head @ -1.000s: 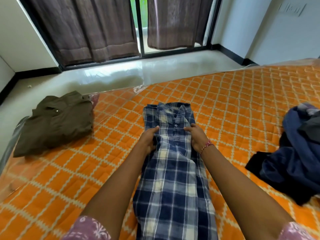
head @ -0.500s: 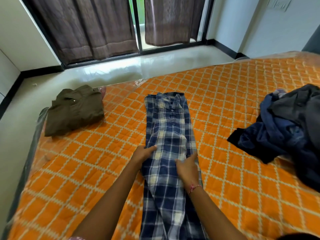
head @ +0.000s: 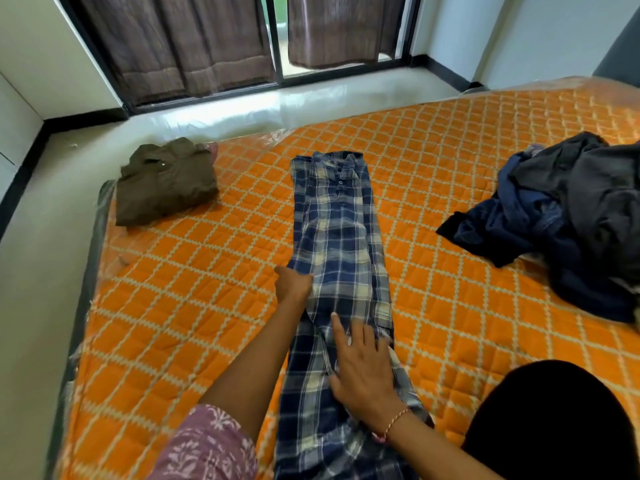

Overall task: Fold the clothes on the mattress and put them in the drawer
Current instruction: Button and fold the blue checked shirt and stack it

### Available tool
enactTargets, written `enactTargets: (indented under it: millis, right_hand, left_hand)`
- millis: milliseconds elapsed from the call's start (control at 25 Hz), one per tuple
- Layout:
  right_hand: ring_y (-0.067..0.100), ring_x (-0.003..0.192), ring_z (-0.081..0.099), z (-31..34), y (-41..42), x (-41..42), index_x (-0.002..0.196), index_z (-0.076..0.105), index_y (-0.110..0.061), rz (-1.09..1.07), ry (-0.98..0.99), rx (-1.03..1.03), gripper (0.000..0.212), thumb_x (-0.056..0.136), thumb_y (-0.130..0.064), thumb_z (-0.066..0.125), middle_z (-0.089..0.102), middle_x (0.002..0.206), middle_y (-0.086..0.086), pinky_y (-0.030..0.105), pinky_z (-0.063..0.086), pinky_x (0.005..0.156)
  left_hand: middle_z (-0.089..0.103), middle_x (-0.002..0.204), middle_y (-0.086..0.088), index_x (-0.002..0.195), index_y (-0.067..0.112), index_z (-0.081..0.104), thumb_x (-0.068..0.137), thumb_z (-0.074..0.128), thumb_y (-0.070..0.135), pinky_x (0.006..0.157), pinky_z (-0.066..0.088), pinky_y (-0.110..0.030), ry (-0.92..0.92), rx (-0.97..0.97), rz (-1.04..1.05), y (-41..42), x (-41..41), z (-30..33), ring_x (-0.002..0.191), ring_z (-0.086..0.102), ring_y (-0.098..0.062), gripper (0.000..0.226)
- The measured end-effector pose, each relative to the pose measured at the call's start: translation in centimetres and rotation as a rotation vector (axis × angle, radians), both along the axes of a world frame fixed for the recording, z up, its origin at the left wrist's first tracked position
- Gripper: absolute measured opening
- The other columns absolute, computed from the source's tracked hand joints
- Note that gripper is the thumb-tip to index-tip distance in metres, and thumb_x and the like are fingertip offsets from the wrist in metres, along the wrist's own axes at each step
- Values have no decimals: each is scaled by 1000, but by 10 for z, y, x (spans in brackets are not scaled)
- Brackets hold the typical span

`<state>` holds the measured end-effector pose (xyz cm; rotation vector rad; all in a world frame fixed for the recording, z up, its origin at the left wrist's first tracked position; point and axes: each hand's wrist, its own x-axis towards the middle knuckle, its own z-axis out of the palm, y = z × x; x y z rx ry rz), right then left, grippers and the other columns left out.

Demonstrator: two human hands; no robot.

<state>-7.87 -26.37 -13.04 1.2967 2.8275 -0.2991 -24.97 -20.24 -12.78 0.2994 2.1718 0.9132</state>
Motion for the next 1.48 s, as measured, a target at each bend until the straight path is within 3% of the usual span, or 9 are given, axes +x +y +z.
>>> enactTargets:
  millis: [160,360,480,560,760,960,1120,1240,1480]
  right_hand:
    - [27,85,56,20,19,20,118,47,-11,46,64,-250,36,84,1,48,59,103,10,33,38,63]
    - [26,88,59,40,36,22,106,60,-8,140,-206,-361,22,88,-19,53,64,104,10,31,46,65]
    - [31,117,53,12,42,8,123,56,-10,-28,81,-134,43,99,-33,29,57,128,11,35,43,84]
    - [33,146,12,-11,39,9,151,16,-20,-10,11,-150,79,88,-62,-5,8,159,7,49,23,111]
    - [19,139,-28,-40,44,14,140,-19,-16,-179,-52,-186,112,50,-79,-40,-28,150,2,58,-8,112]
    - [24,145,4,-40,124,-52,148,25,-23,-4,45,43,74,94,-61,-9,20,157,9,58,-2,108]
    - [20,142,-27,-50,222,-89,146,-17,-34,81,-62,-66,112,46,-79,-42,-27,154,-2,57,-17,110]
    - [22,142,-28,-57,270,-104,144,-23,-33,29,43,-5,95,65,-86,-20,-35,150,-1,57,-14,111]
    - [35,114,52,-45,393,-150,131,46,-3,-772,736,-443,65,84,-43,67,54,122,19,39,46,88]
  left_hand:
    - [42,139,-19,146,10,21,90,59,1,79,51,-40,33,169,117,-6,1,2,110,55,-35,69]
    - [2,159,-15,152,20,6,100,41,39,112,19,-50,692,-148,-425,-17,22,-2,145,10,-34,65]
    - [-8,160,-8,153,25,2,100,21,53,116,-3,-48,772,-139,-844,-22,31,-20,147,-11,-24,63]
    - [-15,159,-8,152,25,-10,97,18,59,116,-8,-50,759,-248,-983,-30,29,-38,146,-17,-23,71]
    - [-27,153,-3,149,26,-17,67,-19,83,114,-11,-51,732,-199,-764,-31,16,-53,144,-23,-22,100]
    - [7,158,-14,152,19,12,95,-6,53,112,-6,-49,1033,-62,-771,11,-13,-63,144,-22,-21,69]
    - [-22,157,0,147,29,-18,83,-12,66,115,-10,-48,910,-100,-961,67,-44,-66,145,-22,-19,74]
    - [-34,151,0,142,32,-31,83,3,77,114,-11,-36,834,183,-743,102,-72,-74,144,-23,-15,81]
    - [10,159,-13,152,15,-8,85,70,22,108,32,-38,51,435,15,221,-145,-43,143,20,-32,103]
